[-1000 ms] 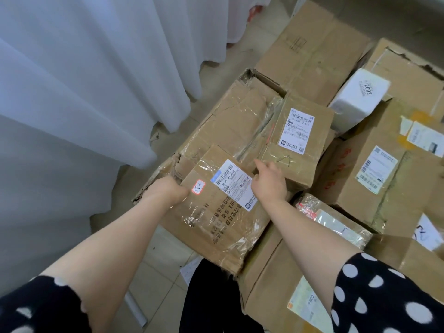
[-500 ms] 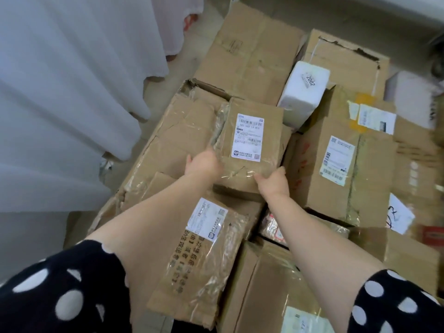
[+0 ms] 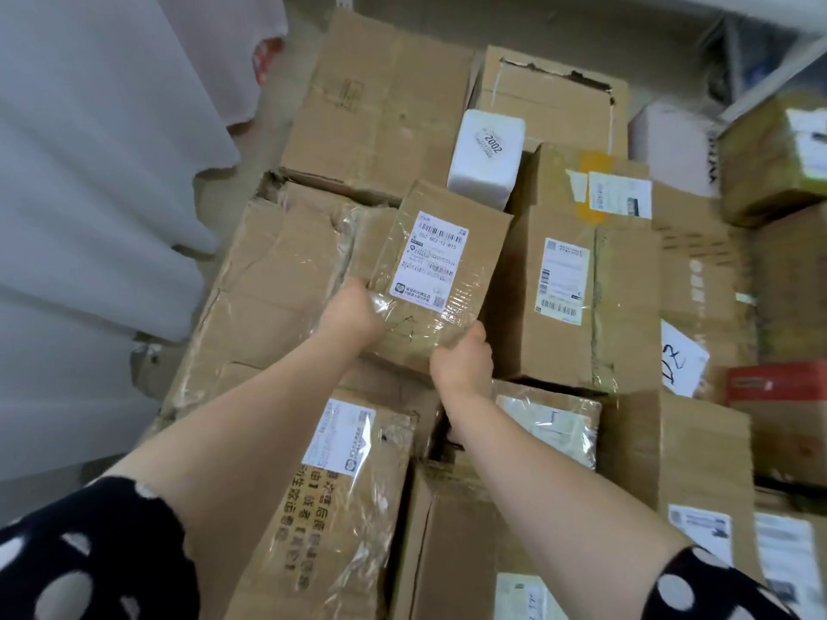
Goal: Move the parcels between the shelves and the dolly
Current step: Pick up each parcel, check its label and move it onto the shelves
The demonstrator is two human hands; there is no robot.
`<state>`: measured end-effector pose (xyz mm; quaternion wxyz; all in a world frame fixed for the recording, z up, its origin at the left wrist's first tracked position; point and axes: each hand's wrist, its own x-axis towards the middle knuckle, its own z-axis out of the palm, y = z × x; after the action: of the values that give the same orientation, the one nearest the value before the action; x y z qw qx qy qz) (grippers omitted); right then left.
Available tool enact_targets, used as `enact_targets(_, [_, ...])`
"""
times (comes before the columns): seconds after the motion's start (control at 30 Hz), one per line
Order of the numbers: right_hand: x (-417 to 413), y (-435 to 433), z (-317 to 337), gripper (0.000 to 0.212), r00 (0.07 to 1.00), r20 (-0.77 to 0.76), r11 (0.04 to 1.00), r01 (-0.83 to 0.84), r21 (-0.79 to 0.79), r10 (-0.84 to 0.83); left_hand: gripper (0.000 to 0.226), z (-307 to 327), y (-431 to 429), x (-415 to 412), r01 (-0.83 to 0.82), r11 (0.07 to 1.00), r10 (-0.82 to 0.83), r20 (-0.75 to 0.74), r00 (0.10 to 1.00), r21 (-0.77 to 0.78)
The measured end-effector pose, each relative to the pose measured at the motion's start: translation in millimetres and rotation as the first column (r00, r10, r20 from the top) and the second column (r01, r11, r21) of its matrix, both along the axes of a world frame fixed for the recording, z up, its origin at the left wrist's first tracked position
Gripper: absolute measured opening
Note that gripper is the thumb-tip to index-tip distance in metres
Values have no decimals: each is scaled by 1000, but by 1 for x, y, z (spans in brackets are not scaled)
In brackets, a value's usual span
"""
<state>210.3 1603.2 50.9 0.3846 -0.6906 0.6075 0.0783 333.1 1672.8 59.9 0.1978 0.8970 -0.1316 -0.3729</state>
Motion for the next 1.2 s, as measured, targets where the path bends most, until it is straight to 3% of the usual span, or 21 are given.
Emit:
enact_targets(0.17, [-11, -27, 0, 65, 999, 23, 994, -33, -105, 35, 52, -4, -29, -9, -4, 996, 2, -24, 1000, -93])
enact_targets(0.43, [-9, -43, -4, 55, 982, 74, 981, -167, -100, 174, 46, -5, -42, -2, -71, 982, 72, -3, 997, -174])
enact_targets(0.67, [-26, -57, -9, 47, 969, -21, 958, -246, -149, 246, 49, -20, -52, -19, -139, 963, 98, -180, 979, -231])
enact_targets(0.83, [-28, -61, -9, 46, 942, -188, 935, -309, -173, 277, 58, -24, -56, -33, -43, 980, 17, -132, 991, -192])
enact_targets(1.03, [-32, -62, -9, 59, 892, -226, 901, -421, -105, 390, 50, -13, -62, -36, 207, 978, -208, -43, 977, -38])
enact_targets(1.2, [-60, -60, 38, 50, 855, -223, 864, -496, -88, 468, 91, 24, -67, -58, 289, 956, -288, -18, 957, 53])
